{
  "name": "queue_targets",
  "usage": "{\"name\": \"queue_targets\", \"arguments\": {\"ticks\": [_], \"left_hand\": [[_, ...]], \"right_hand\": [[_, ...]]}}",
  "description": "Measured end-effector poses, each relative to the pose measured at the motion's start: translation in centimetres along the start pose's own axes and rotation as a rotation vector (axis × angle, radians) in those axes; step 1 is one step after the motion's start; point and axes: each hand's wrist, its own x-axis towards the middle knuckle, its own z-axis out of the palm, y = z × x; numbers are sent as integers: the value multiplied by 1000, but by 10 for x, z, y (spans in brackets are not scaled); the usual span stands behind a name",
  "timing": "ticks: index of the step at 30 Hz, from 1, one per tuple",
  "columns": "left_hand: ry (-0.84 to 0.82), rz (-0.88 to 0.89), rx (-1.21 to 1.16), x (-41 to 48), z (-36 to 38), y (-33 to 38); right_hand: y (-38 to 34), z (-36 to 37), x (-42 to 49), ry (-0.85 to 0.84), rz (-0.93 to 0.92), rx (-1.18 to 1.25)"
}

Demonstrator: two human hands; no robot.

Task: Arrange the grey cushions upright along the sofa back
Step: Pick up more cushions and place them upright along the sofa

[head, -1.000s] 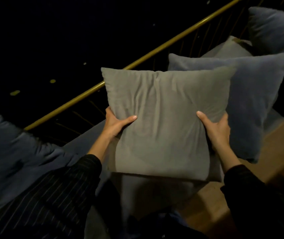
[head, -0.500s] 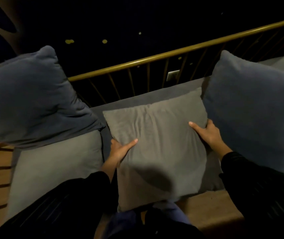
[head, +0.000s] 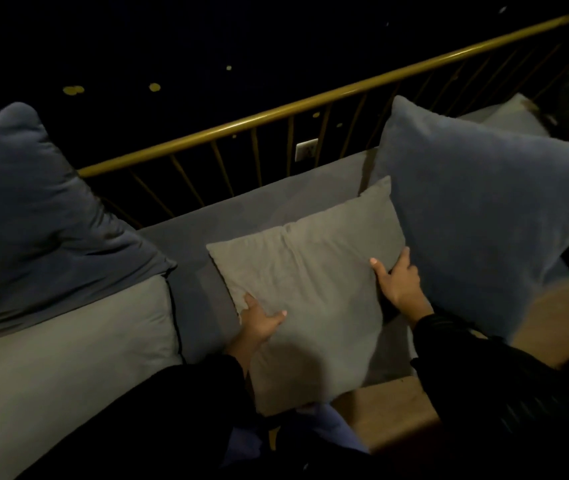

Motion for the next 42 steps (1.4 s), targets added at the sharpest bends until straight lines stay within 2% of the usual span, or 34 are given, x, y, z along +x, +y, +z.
{"name": "queue_targets", "arguments": {"ticks": [2,5,7,12,16,19,24,27,29,33,37,42], "left_hand": [[94,18,155,-6,0,12],[205,190,281,-26,-3,53],[152,328,312,-34,2,87],[27,507,325,-35,40,187],[-60,562,317,-24,94,268],[-113,537,250,-1,132,325],[-139,517,142,58,165,377],[-220,397,130,85,169,391],[-265,299,159,97,169,394],[-299,178,132,120,176,397],[-284,186,92,124,183,397],[-278,253,12,96,179,393]], "right_hand": [[2,1,-8,13,-7,18],[5,-25,-19,-11,-34,37],[9,-53,-26,67,-43,85],[31,-122,-11,309,-60,230],[48,-171,28,455,-21,288],[65,-193,75,483,2,323],[94,-216,143,379,136,431],[109,-222,173,295,143,491],[115,-222,191,309,128,509],[116,-222,210,239,160,466],[118,-221,214,281,165,445],[111,-224,188,374,26,581]]}}
